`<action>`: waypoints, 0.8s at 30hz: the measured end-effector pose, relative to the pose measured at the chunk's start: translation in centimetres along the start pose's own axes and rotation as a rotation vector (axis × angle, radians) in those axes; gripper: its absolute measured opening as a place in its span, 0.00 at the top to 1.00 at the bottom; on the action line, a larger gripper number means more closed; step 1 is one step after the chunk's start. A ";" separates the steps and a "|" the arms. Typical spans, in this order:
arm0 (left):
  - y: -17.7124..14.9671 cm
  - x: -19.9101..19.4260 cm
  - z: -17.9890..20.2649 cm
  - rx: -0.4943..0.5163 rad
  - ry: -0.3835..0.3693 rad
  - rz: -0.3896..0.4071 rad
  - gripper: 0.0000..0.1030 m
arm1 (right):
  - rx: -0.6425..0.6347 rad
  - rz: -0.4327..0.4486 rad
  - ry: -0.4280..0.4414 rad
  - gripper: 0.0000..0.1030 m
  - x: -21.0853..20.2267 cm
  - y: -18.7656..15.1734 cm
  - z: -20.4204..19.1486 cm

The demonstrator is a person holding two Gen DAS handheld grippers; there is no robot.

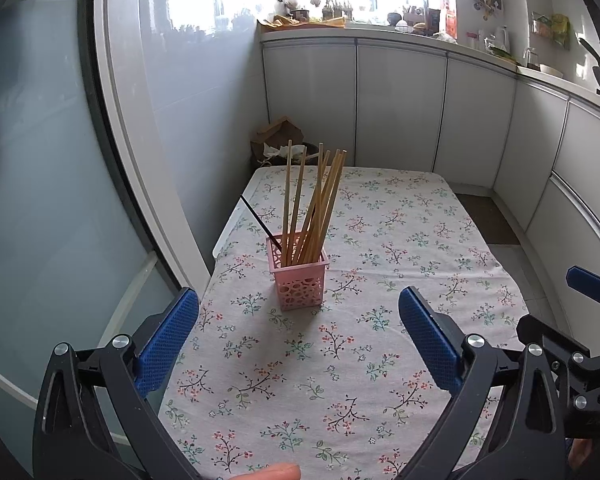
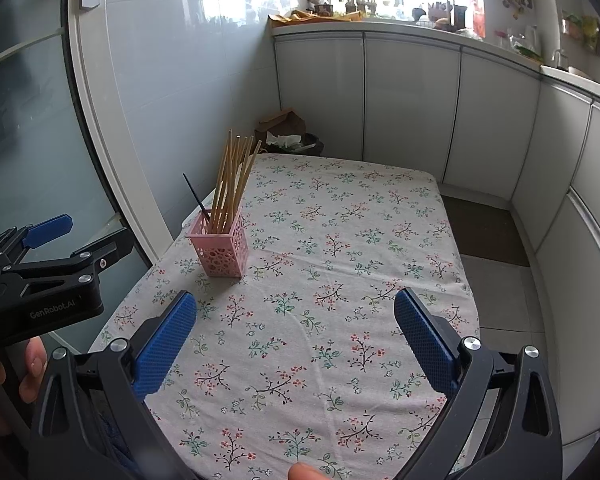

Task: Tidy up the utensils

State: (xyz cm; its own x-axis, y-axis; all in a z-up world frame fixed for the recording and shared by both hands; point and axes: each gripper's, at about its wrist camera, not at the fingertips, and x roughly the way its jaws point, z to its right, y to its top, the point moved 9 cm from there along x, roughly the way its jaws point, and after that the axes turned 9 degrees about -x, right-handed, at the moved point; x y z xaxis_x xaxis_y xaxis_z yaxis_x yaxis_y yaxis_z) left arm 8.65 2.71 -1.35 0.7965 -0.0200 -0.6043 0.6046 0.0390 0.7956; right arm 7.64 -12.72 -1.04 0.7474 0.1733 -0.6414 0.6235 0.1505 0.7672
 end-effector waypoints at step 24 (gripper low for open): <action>0.0 -0.2 0.0 0.002 -0.003 -0.002 0.07 | -0.011 -0.005 0.006 0.06 0.3 -0.2 -0.1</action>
State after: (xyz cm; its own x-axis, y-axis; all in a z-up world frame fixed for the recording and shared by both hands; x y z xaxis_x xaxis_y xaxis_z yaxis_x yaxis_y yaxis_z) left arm 8.52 2.72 -1.23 0.7955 -0.0232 -0.6055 0.6060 0.0368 0.7946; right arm 7.70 -12.65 -1.34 0.7427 0.1785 -0.6454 0.6248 0.1622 0.7638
